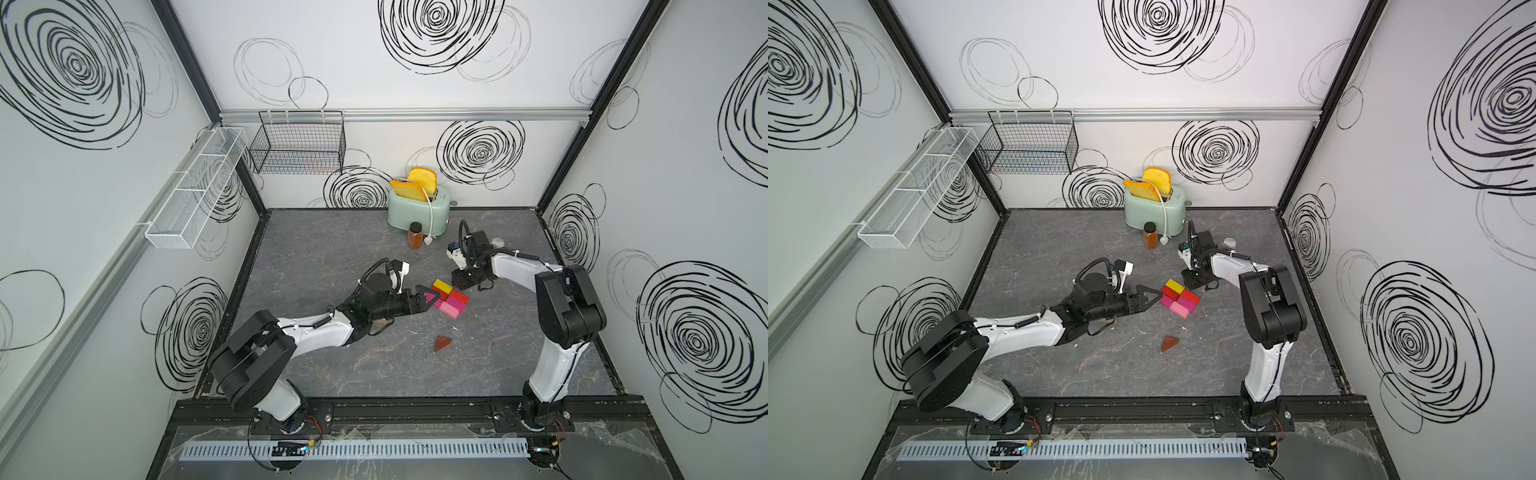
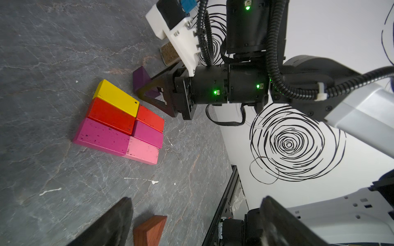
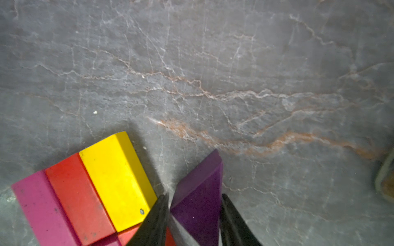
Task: Assemble a piece of candy with building blocks
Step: Assemble the building block at the center of the board.
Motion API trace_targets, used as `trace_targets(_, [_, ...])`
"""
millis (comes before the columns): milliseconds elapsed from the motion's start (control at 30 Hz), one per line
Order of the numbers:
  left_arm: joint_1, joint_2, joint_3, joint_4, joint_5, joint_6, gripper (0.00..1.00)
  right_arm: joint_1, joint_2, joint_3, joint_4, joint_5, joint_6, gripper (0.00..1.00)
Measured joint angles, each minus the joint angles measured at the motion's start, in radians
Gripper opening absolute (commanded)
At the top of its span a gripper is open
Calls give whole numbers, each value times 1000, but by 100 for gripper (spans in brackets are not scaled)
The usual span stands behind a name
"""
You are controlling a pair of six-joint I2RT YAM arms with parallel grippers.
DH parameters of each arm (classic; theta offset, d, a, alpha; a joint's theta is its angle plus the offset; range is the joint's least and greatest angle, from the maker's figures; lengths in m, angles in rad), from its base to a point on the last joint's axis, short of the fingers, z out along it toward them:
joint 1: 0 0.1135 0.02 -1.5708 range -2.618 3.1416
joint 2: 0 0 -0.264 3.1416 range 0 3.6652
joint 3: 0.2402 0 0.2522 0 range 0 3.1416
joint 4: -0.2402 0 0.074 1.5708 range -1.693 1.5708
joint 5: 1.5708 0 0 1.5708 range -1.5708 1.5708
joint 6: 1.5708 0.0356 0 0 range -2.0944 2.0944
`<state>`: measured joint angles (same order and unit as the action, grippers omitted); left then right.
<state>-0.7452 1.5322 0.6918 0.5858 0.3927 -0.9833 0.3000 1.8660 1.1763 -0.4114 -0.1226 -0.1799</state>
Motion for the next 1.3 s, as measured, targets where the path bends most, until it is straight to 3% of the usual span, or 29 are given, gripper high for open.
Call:
trace_targets(1000, [-8, 0, 0, -1, 0, -2, 98, 19, -66, 2, 7, 9, -3, 50])
trace_targets(1300, [-4, -1, 0, -9, 0, -1, 98, 19, 31, 129, 5, 10, 34, 48])
